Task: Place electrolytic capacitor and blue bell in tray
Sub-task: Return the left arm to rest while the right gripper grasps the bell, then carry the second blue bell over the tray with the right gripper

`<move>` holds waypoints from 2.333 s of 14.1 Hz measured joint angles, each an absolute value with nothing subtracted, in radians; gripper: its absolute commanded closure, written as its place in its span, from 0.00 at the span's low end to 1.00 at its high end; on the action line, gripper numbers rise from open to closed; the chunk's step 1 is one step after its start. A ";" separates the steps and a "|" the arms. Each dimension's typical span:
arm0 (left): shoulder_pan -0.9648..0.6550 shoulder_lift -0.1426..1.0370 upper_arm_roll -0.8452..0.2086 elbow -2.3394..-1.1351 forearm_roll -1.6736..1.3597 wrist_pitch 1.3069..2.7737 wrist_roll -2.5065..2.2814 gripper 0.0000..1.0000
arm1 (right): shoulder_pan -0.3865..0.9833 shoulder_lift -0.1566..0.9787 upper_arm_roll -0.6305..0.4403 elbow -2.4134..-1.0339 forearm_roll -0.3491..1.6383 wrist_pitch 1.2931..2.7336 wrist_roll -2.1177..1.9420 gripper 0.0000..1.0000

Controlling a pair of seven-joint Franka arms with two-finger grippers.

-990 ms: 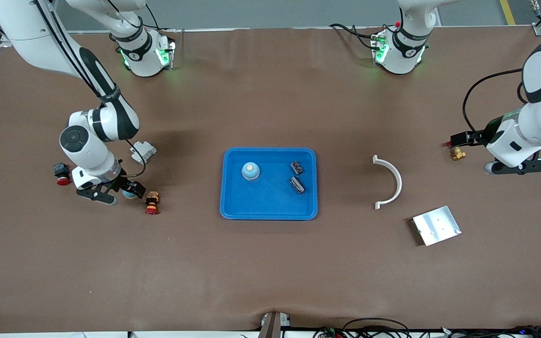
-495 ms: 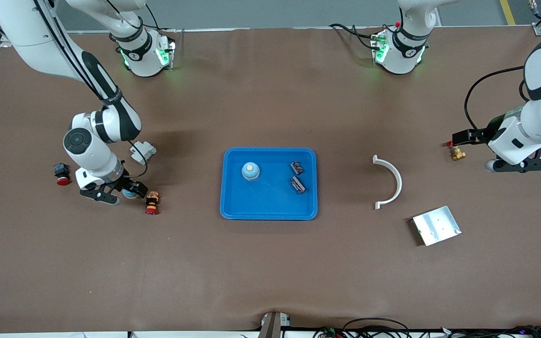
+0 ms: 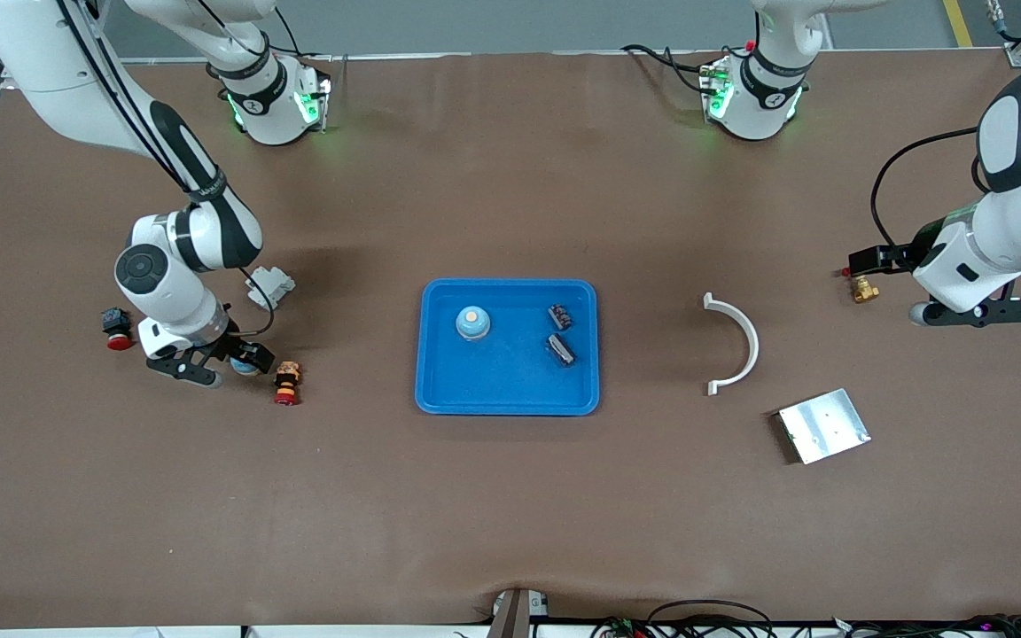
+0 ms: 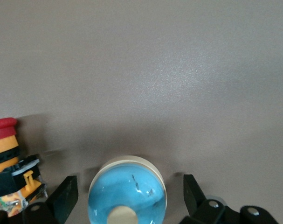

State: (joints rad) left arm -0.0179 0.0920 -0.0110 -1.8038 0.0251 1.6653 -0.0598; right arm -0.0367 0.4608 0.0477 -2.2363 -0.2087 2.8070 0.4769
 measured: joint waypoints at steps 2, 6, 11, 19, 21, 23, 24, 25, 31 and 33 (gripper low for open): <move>-0.045 0.091 0.013 -1.804 0.020 1.670 -0.060 0.00 | -0.037 0.464 0.048 -2.236 -0.209 2.807 0.477 0.00; -0.057 0.066 0.016 -1.835 -0.017 1.775 -0.066 0.00 | -0.037 0.470 0.048 -2.236 -0.209 2.807 0.477 0.22; -0.057 -0.025 0.019 -1.910 -0.024 1.837 -0.071 0.00 | -0.037 0.464 0.050 -2.236 -0.209 2.804 0.481 1.00; -0.056 -0.089 0.016 -1.809 -0.024 1.710 -0.071 0.00 | 0.066 0.399 0.076 -2.122 -0.208 2.477 0.717 1.00; -0.056 -0.089 0.017 -1.747 -0.024 1.655 -0.071 0.00 | 0.118 0.376 0.079 -2.070 -0.206 2.386 0.806 1.00; -0.056 -0.089 0.017 -1.715 -0.024 1.632 -0.071 0.00 | 0.162 0.368 0.081 -2.002 -0.171 2.308 0.877 1.00; -0.056 -0.089 0.017 -1.710 -0.024 1.624 -0.071 0.00 | 0.185 0.368 0.081 -1.965 -0.137 2.278 0.909 1.00; -0.056 -0.089 0.017 -1.708 -0.024 1.622 -0.071 0.00 | 0.209 0.368 0.081 -1.933 -0.105 2.257 0.939 1.00; -0.055 -0.088 0.019 -1.660 -0.024 1.581 -0.071 0.00 | 0.366 0.412 0.083 -1.819 -0.046 2.244 1.211 1.00; -0.055 -0.088 0.018 -1.658 -0.024 1.575 -0.071 0.00 | 0.428 0.467 0.083 -1.756 -0.046 2.245 1.320 1.00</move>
